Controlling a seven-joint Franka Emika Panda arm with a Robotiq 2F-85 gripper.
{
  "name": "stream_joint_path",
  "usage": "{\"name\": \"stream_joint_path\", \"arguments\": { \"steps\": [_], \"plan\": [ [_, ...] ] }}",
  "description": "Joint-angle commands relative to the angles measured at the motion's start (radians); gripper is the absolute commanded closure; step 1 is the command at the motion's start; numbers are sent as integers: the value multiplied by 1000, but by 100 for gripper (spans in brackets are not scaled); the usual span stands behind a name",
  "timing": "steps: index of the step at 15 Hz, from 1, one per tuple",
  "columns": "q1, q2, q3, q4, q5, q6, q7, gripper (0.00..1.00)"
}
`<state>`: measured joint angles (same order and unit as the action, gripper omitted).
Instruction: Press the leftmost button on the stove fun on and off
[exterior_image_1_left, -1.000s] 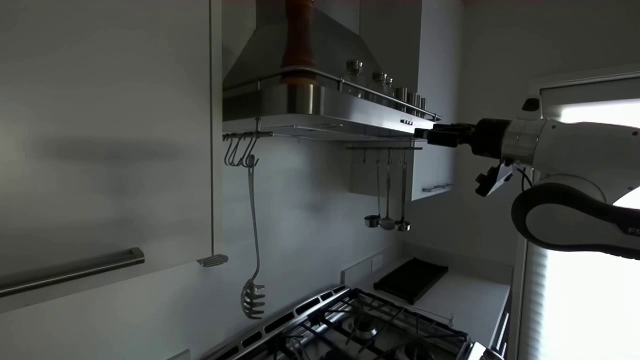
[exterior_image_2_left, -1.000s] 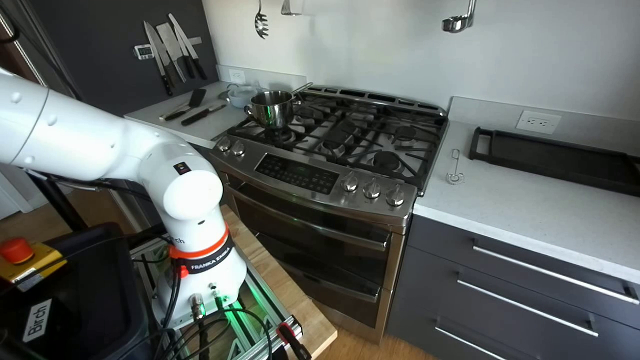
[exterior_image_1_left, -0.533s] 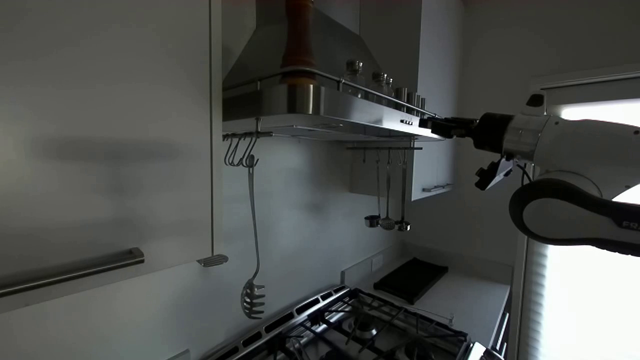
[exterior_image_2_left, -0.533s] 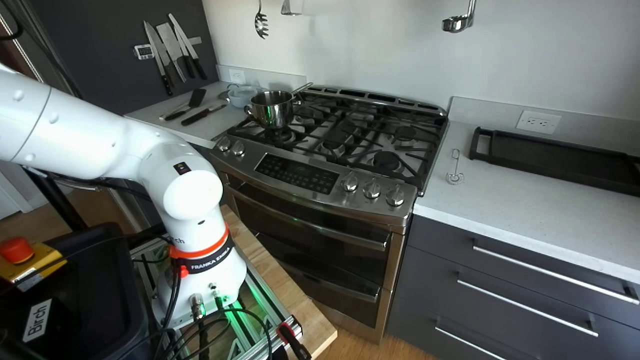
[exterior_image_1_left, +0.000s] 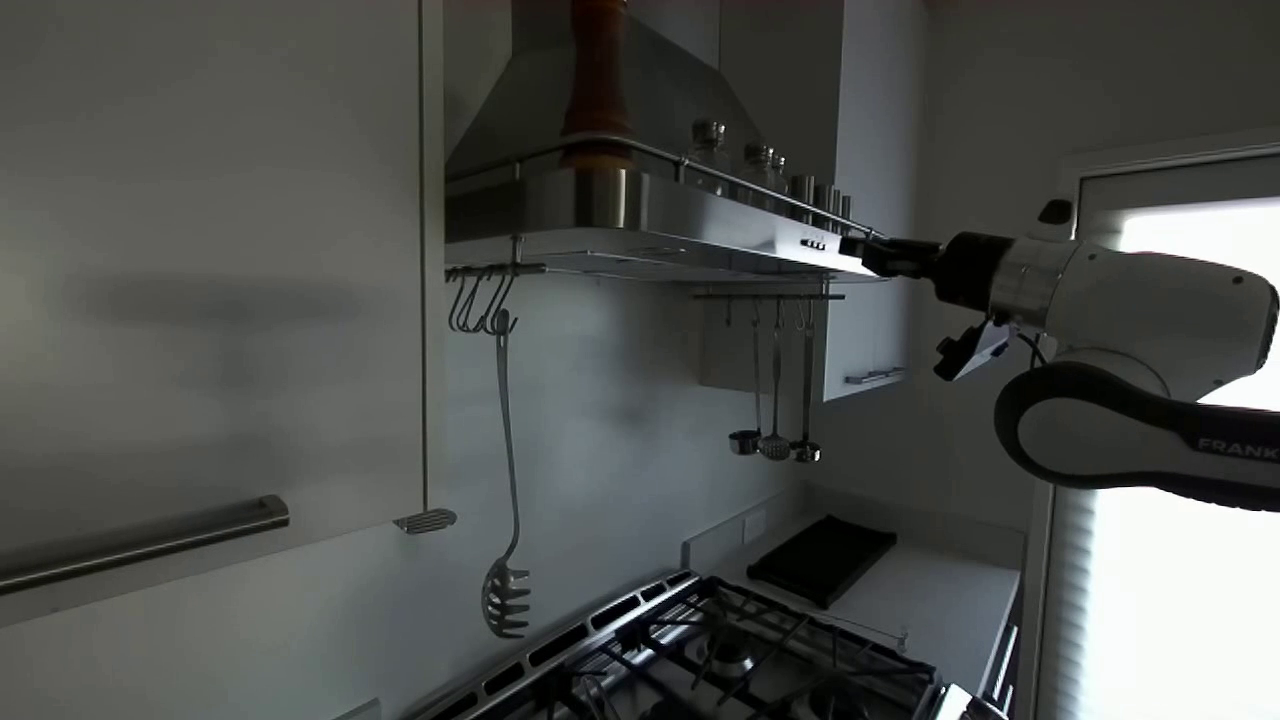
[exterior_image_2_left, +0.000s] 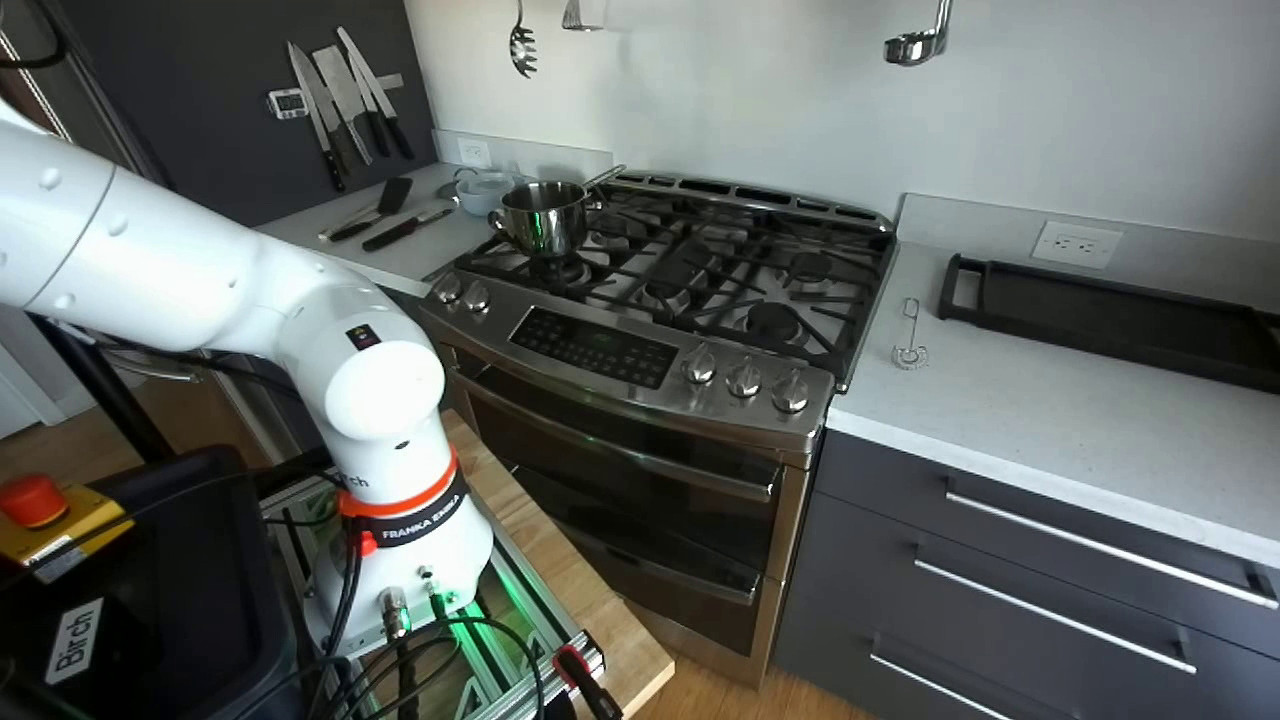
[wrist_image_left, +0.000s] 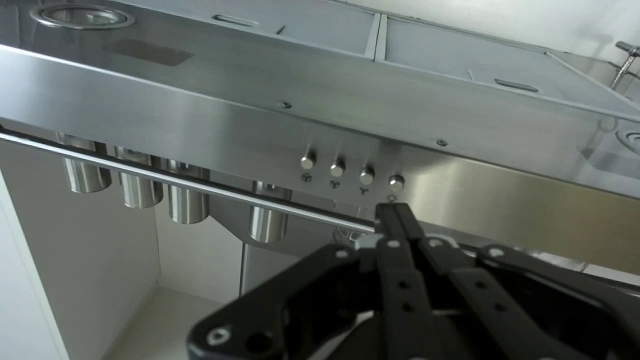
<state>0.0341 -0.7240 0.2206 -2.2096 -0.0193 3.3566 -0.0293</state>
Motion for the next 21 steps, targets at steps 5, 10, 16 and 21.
{"name": "stream_joint_path", "arguments": {
  "steps": [5, 10, 16, 21],
  "plan": [
    [-16, 59, 5, 19, 2, 62, 14, 100],
    [12, 85, 4, 23, -5, 62, 11, 100],
    [40, 108, 9, 49, -14, 115, 2, 100],
    [40, 119, 9, 63, -10, 147, 2, 100]
  ]
}}
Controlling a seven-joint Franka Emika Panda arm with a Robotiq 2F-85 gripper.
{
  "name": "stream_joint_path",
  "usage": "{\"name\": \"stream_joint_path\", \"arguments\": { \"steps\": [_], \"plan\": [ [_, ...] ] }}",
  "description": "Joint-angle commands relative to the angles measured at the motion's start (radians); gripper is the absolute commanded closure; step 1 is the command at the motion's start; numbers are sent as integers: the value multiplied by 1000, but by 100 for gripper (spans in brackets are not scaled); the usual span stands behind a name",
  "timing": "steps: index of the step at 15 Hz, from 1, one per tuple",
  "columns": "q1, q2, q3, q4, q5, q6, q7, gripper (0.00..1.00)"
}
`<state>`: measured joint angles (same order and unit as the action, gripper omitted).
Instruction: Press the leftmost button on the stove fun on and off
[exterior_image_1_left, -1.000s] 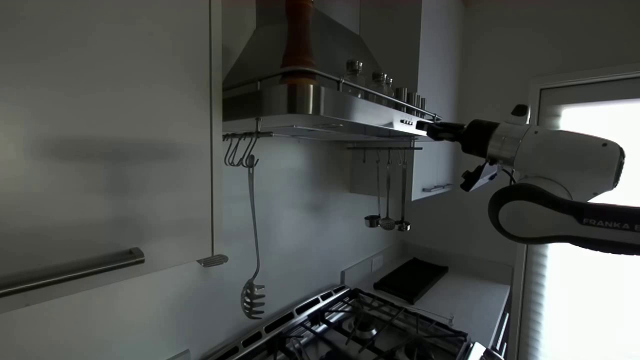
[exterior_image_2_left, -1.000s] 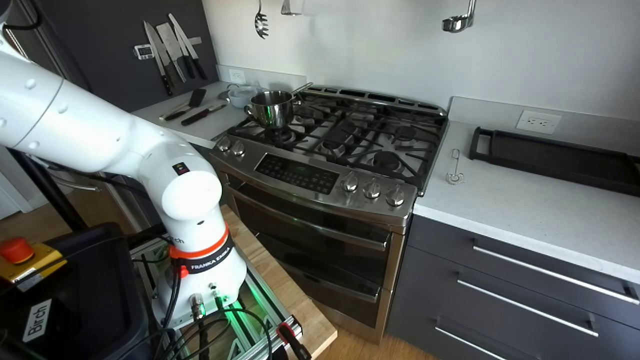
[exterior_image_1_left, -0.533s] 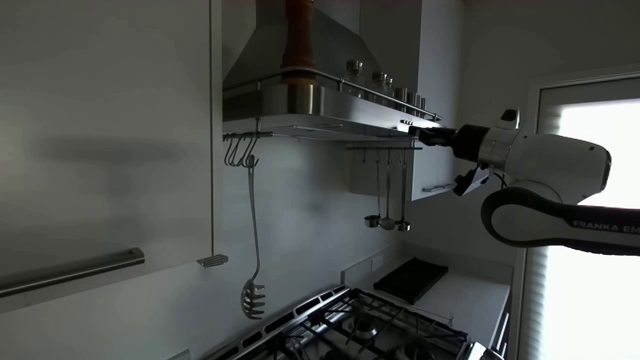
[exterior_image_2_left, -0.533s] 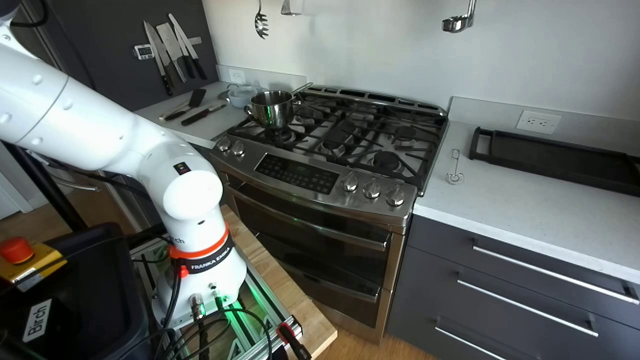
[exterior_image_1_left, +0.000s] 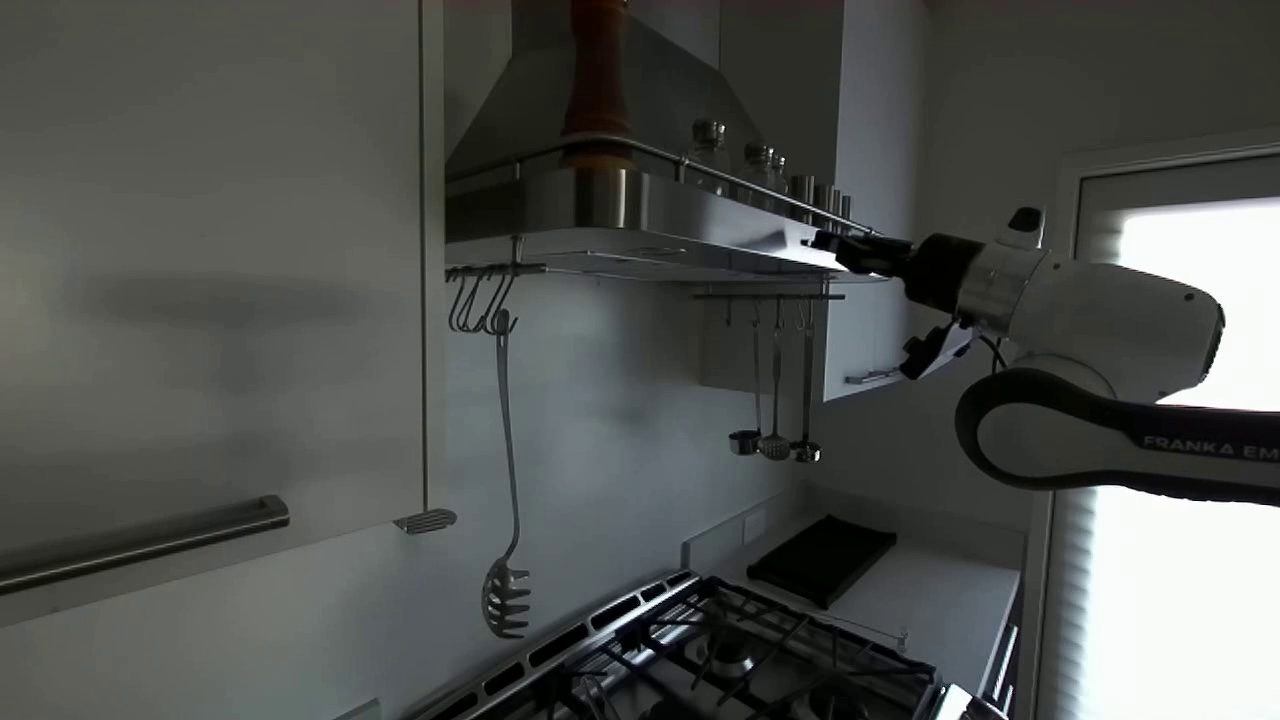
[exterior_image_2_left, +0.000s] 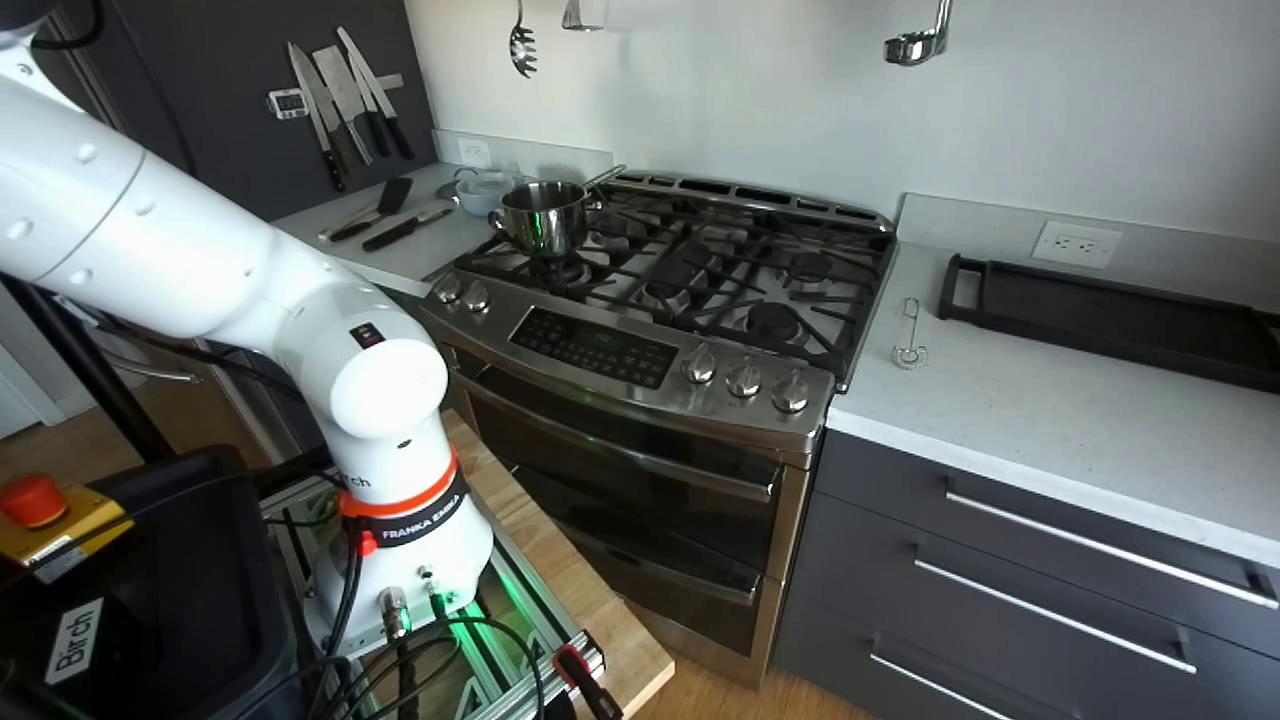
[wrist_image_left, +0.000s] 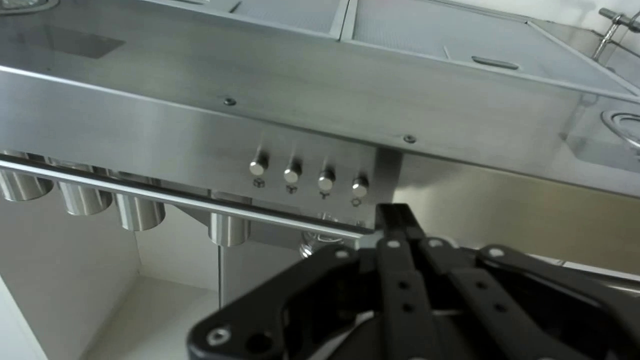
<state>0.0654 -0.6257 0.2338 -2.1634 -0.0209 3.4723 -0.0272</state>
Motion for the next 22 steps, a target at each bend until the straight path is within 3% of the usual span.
{"name": "stream_joint_path", "arguments": {
  "steps": [1, 22],
  "plan": [
    [8, 24, -5, 20, -8, 33, -1, 100],
    [6, 44, -13, 38, 2, 16, 5, 100]
  ]
}}
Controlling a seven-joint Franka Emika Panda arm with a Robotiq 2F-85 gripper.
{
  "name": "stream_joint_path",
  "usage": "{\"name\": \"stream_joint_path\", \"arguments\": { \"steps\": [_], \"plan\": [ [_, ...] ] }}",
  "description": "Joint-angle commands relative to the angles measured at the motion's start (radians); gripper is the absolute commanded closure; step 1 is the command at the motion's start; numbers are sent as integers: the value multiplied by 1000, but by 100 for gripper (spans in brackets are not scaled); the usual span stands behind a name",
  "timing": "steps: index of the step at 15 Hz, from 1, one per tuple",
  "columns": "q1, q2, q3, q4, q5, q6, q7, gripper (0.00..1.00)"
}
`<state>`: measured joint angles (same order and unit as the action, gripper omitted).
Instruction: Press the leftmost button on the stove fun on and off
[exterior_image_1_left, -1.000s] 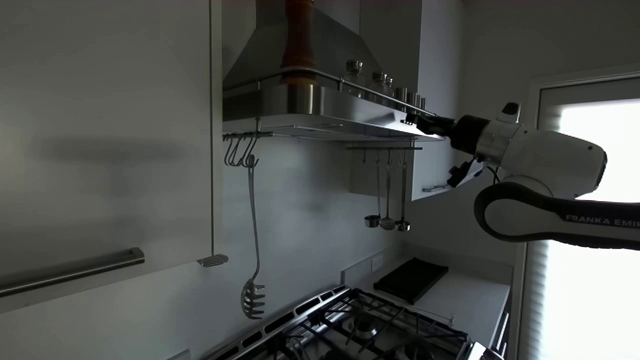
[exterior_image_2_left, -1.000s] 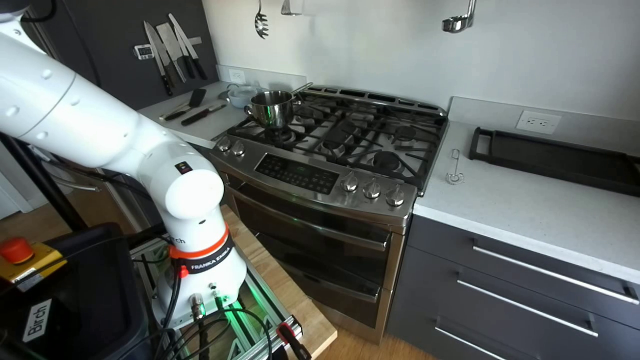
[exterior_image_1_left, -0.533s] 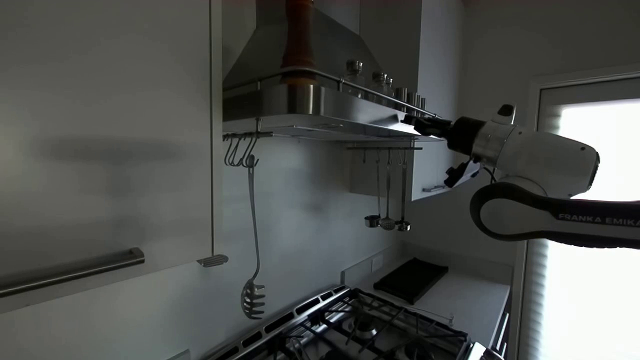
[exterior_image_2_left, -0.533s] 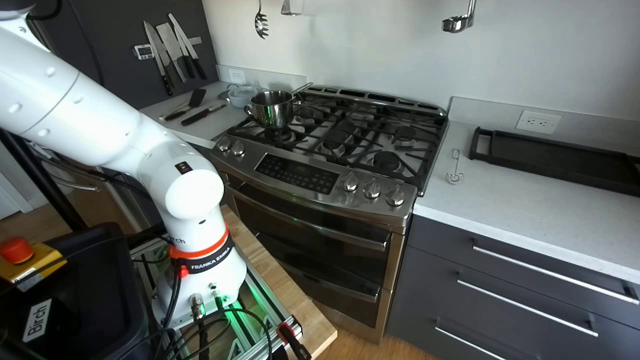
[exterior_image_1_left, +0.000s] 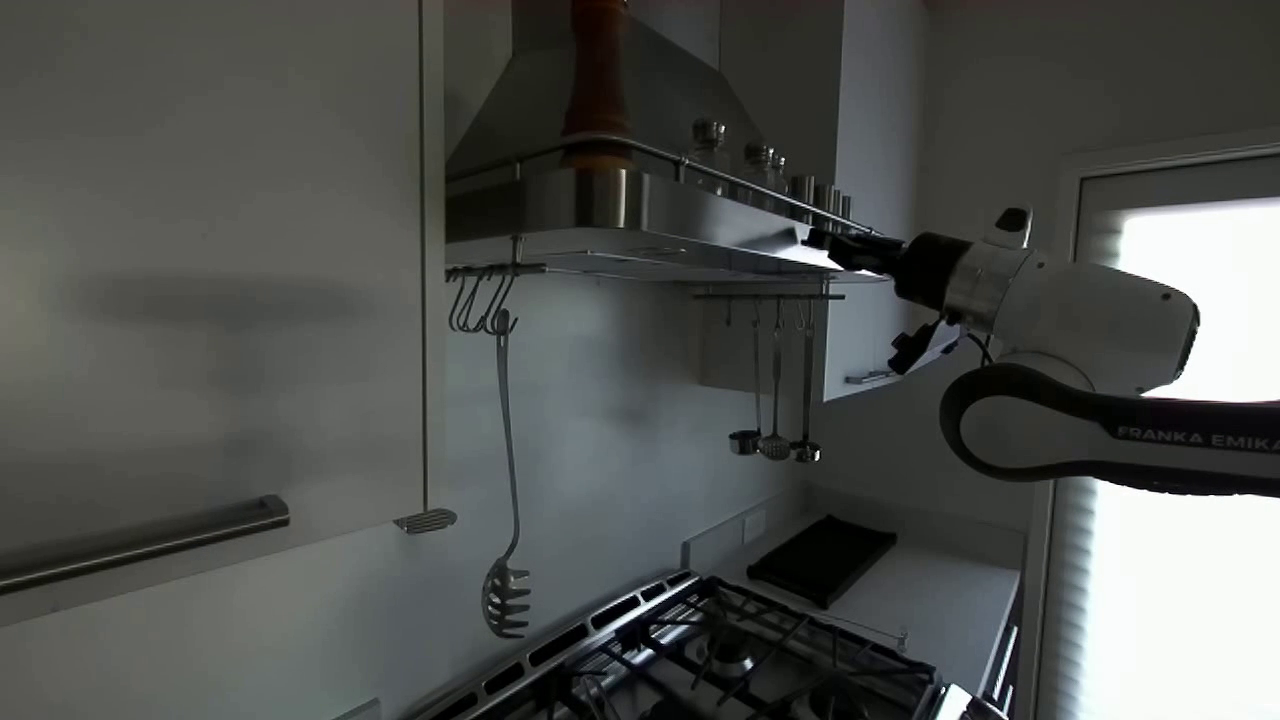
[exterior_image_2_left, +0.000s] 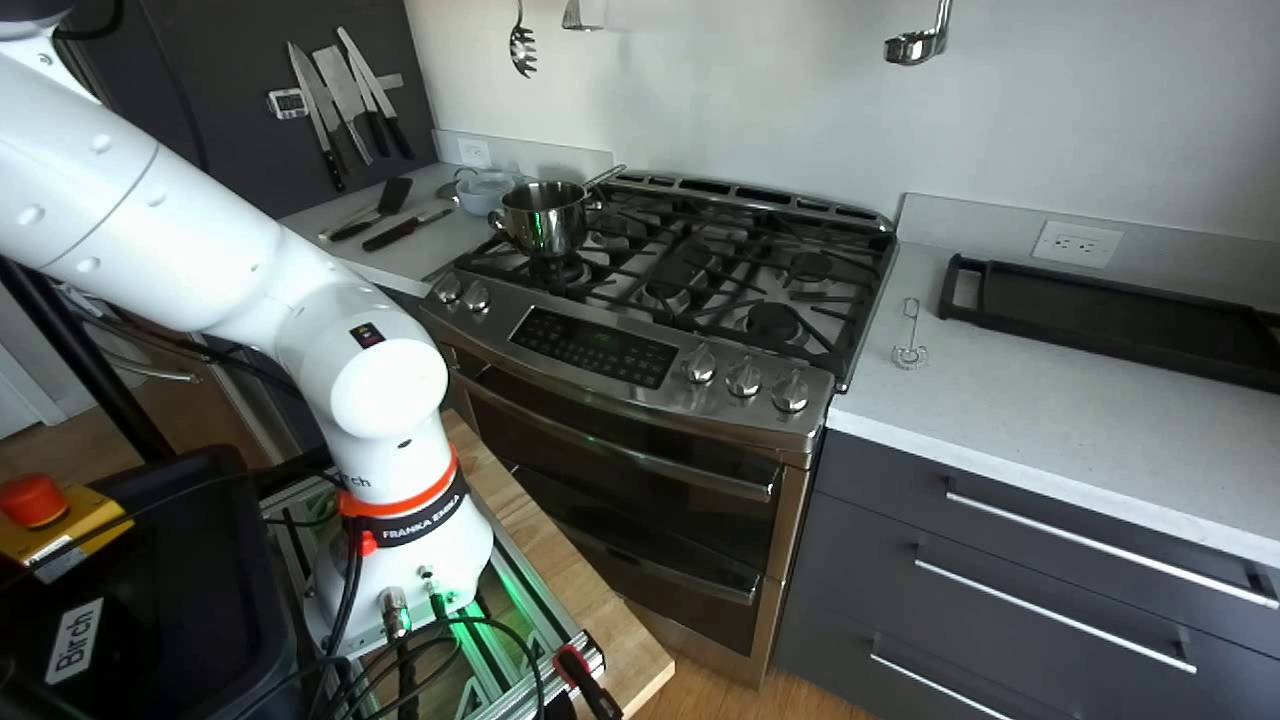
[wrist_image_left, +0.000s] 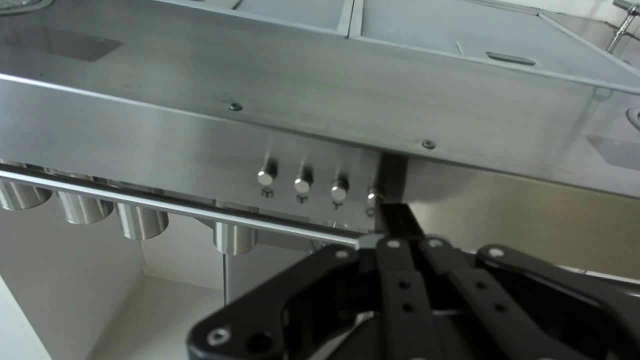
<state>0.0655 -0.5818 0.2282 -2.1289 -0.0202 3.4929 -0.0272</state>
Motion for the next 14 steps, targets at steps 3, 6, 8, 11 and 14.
{"name": "stream_joint_path", "arguments": {
  "steps": [3, 6, 8, 11, 14],
  "plan": [
    [15, 6, -12, 9, 5, -8, 11, 100],
    [3, 4, -10, 9, 15, -9, 16, 100],
    [6, 7, -12, 8, 22, -12, 23, 100],
    [17, 19, -16, 13, 28, -12, 35, 100],
    [36, 34, -19, 21, 23, -13, 44, 100]
  ]
}}
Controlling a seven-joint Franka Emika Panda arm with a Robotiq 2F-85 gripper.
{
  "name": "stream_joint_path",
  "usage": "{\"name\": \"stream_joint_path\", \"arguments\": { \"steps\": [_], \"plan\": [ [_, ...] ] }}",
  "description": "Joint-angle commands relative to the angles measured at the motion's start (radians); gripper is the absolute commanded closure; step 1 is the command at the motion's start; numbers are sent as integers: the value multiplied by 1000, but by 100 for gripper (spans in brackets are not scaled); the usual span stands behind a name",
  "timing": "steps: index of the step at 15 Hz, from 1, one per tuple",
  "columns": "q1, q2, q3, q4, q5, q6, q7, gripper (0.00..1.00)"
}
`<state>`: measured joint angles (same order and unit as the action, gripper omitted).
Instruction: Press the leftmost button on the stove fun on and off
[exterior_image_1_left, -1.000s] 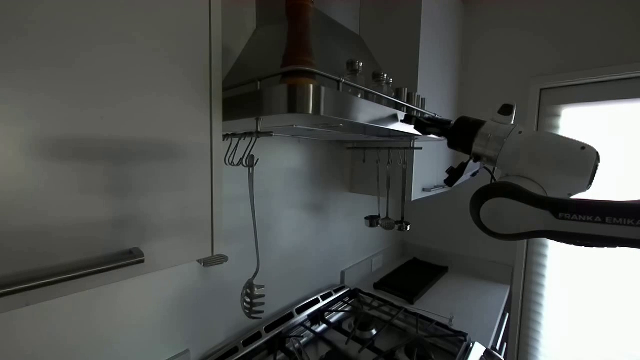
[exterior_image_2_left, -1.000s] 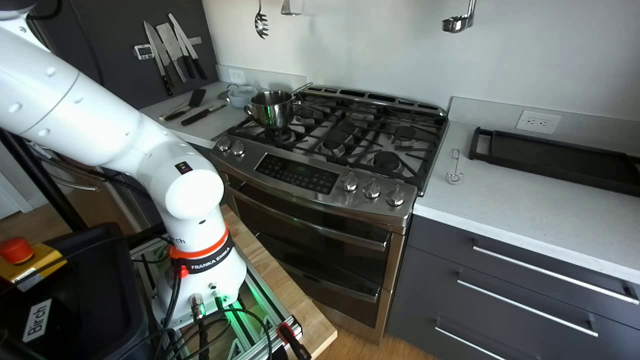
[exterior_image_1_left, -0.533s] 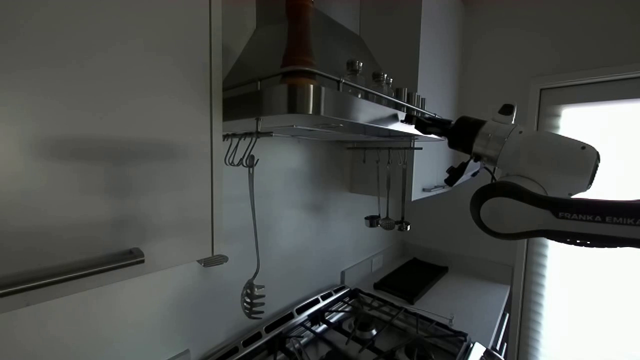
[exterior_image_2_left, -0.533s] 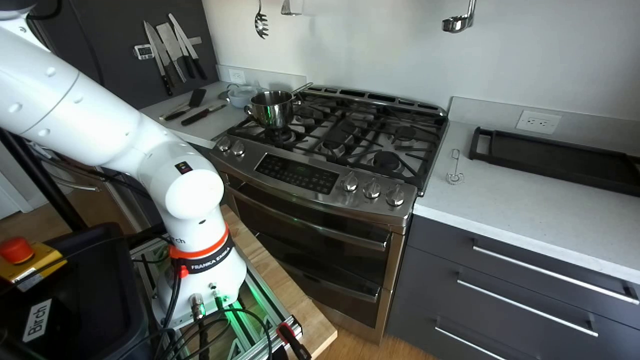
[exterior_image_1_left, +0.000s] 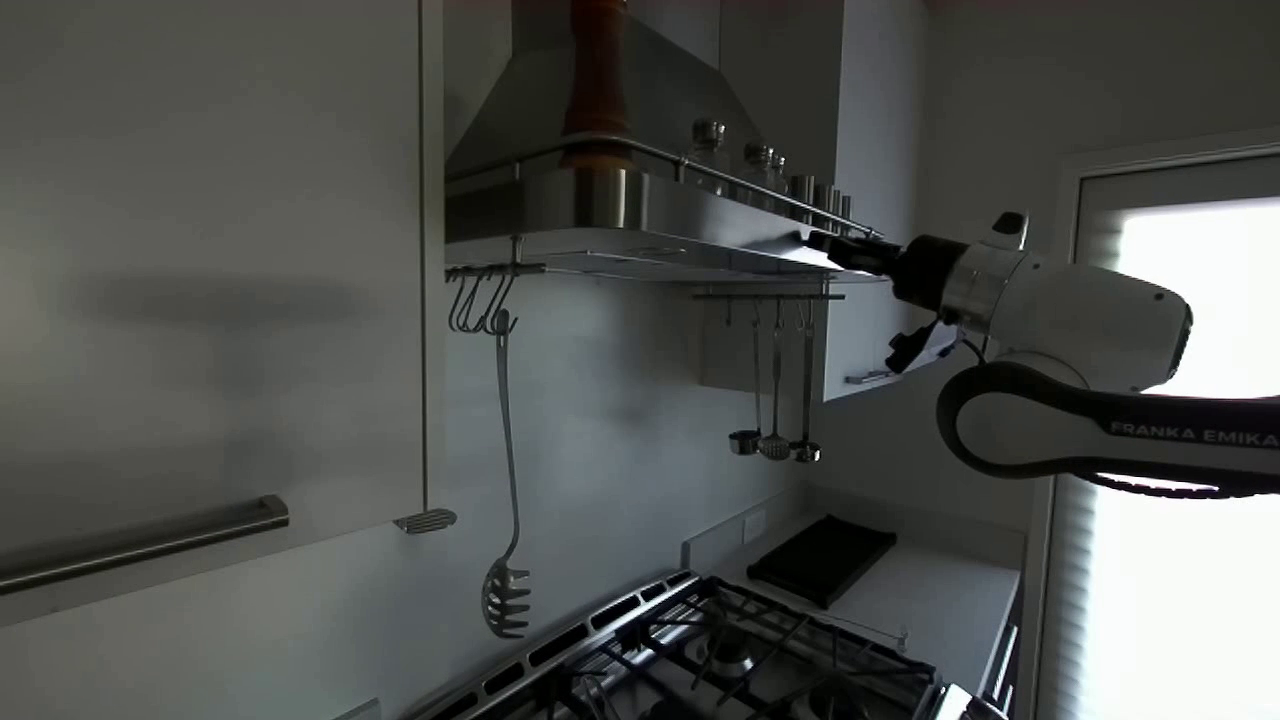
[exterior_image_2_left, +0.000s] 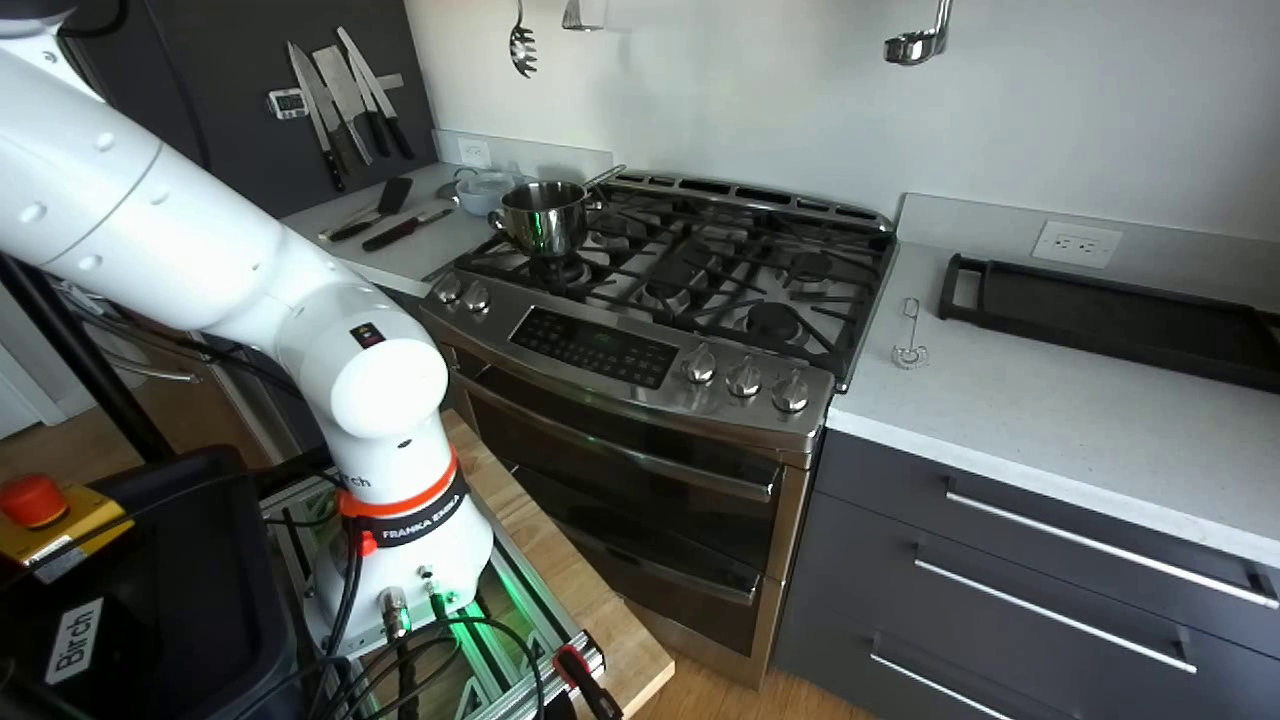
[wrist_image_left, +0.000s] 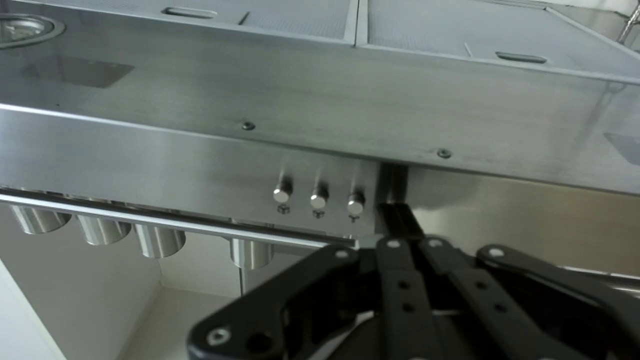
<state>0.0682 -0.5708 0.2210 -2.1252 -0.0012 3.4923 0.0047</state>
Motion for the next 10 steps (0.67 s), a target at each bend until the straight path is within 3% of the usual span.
{"name": "stream_joint_path", "arguments": {
  "steps": [1, 10],
  "plan": [
    [36, 25, -12, 20, 3, -13, 15, 100],
    [61, 31, -28, 22, -1, -17, 20, 100]
  ]
}}
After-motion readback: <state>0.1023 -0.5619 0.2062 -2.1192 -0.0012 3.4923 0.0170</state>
